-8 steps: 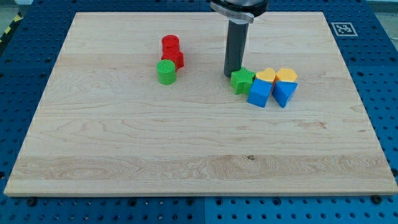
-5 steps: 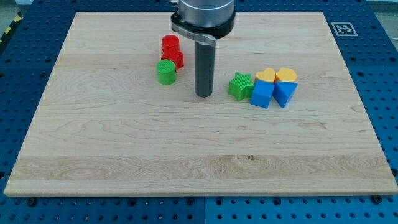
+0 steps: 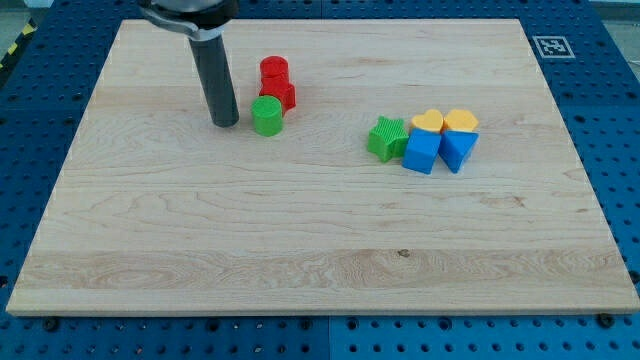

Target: Move green circle closer to the green star

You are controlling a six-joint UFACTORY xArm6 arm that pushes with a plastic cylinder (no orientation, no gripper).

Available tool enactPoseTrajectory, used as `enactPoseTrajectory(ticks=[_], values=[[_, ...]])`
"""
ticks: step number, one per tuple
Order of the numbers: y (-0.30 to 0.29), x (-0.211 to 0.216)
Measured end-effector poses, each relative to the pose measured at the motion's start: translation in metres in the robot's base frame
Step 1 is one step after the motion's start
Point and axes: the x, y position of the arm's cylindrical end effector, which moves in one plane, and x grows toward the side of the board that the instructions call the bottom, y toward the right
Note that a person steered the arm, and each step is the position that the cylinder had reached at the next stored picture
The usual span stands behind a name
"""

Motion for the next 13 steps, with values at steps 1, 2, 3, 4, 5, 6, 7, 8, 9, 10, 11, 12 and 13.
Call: enactPoseTrajectory(ticks=[1,2,3,4,5,6,7,8,9,10,11,12,13], values=[[0.033,0.000],[0.053,0.003],[0.056,0.027],[0.060,0.036],[0.094,0.036],[0.123,0.038],[0.119,0.049],[0.138,0.041],[0.133,0.028],[0.123,0.028],[0.089,0.022],[0.103,-0.008],[0.124,-0.026]])
